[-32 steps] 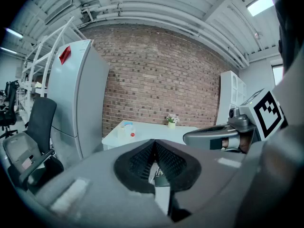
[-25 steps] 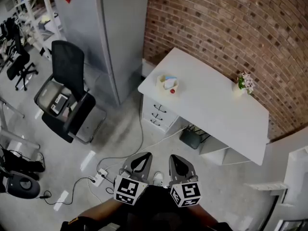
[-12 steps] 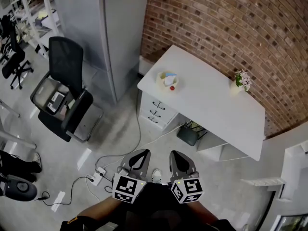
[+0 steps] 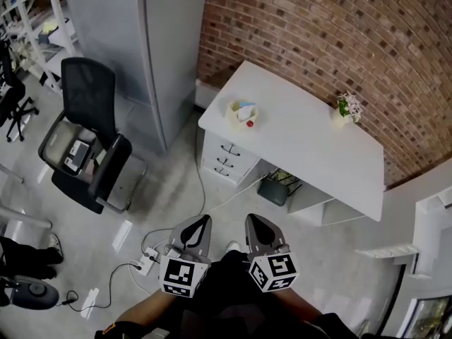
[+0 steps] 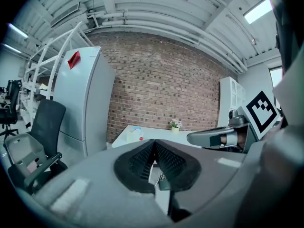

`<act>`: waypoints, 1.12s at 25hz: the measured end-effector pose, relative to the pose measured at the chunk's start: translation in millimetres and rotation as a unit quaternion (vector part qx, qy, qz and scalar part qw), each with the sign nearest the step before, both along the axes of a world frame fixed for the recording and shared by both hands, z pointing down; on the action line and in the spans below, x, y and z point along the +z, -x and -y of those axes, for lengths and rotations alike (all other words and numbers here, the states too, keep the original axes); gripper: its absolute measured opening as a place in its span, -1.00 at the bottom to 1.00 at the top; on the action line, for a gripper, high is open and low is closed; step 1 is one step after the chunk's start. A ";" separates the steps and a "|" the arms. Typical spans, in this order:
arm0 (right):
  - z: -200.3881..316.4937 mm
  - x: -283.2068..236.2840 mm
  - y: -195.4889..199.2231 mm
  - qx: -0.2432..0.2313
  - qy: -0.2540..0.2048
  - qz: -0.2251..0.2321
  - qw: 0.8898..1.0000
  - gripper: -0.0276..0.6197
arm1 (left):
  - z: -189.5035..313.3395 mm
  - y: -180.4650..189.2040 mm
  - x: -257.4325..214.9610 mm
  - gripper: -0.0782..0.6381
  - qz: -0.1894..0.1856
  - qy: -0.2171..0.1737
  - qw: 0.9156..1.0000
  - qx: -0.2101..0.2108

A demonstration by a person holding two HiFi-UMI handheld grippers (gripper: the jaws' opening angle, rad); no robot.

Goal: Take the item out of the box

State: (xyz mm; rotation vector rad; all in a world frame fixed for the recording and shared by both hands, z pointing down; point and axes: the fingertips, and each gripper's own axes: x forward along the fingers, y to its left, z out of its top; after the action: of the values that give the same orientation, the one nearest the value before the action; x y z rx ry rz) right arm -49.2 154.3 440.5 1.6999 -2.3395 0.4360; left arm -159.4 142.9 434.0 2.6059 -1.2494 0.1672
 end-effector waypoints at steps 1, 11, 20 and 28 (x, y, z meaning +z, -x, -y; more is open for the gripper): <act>1.2 0.9 2.9 -0.002 0.001 0.001 1.000 -0.91 | 1.6 4.2 1.2 -0.77 -0.001 0.001 1.000 -0.004; 29.4 7.0 14.9 -0.025 0.000 -0.007 1.000 -0.91 | 26.2 12.0 9.9 -0.77 0.003 0.009 1.000 -0.023; 88.1 15.7 -11.6 -0.039 0.007 -0.002 0.999 -0.91 | 80.7 -18.0 15.1 -0.77 0.018 0.014 0.999 -0.030; 140.9 18.0 -36.6 -0.065 0.015 -0.012 0.998 -0.91 | 133.2 -55.2 14.7 -0.77 0.033 0.026 0.999 -0.030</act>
State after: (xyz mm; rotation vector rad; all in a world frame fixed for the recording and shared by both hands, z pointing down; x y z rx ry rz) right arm -12.6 13.3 458.5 1.5211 -2.3953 0.4240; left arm -104.2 9.7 448.7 2.5356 -1.3256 0.2725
